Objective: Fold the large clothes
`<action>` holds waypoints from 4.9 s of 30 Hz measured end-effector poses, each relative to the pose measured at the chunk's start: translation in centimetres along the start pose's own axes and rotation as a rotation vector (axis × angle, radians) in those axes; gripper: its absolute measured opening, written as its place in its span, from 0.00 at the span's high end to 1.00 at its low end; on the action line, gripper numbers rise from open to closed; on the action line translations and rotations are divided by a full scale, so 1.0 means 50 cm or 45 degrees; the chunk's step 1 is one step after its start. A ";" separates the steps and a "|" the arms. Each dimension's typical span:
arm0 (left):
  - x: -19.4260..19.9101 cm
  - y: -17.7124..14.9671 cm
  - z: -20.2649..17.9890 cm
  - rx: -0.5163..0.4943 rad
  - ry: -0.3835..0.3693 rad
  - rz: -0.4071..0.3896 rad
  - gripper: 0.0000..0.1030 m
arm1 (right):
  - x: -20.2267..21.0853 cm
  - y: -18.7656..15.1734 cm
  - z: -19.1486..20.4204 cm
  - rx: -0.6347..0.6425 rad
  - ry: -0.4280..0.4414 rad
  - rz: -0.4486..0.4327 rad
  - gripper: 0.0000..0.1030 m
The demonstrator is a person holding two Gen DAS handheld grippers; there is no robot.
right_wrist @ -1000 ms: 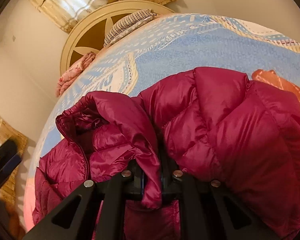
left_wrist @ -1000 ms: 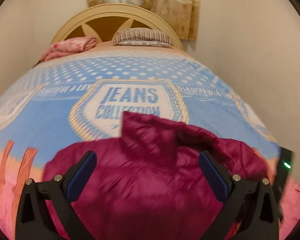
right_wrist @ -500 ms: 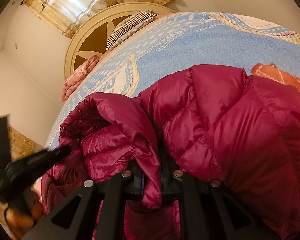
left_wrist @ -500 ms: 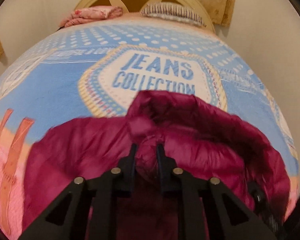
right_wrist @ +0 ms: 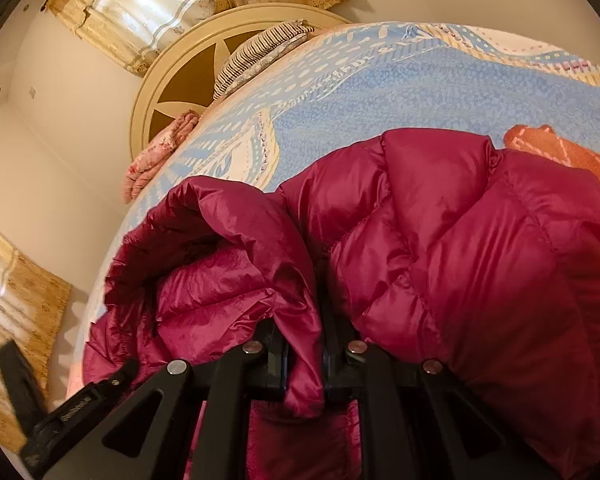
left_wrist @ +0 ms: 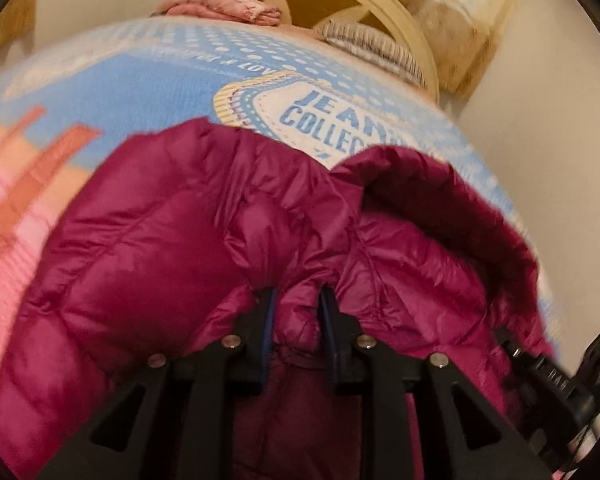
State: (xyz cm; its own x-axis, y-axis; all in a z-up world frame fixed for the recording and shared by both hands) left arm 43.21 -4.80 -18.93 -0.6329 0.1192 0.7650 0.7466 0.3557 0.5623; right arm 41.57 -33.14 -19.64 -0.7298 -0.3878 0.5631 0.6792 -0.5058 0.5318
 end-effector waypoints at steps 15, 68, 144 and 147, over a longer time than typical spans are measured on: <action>0.011 -0.008 0.010 0.082 -0.088 -0.062 0.74 | 0.014 0.172 0.191 0.224 -0.145 -0.119 0.83; -0.090 0.063 -0.065 -0.346 0.221 -0.024 0.25 | -0.046 0.031 0.051 0.380 -0.275 0.073 0.84; 0.450 -0.516 0.414 -0.427 -0.445 0.158 0.62 | 0.646 -0.645 -0.092 0.347 -0.255 0.373 0.92; 0.450 -0.506 0.432 -0.422 -0.405 0.141 0.37 | 0.662 -0.640 -0.090 0.356 -0.276 0.355 0.86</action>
State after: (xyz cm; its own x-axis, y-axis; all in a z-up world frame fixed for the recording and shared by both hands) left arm 5.65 8.92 -22.73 -0.5383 0.4363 0.7211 0.8057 0.0155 0.5921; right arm -4.68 -33.26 -20.87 -0.5024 -0.2943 0.8130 0.8646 -0.1656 0.4743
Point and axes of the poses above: each gripper's, at about its wrist camera, not at the fingertips, and x roughly against the way its jaws point, z to its left, y to its top, the point moved 6 cm from there along -x, roughly the way its jaws point, and after that the axes turned 6 degrees about y, right-handed, at the moved point
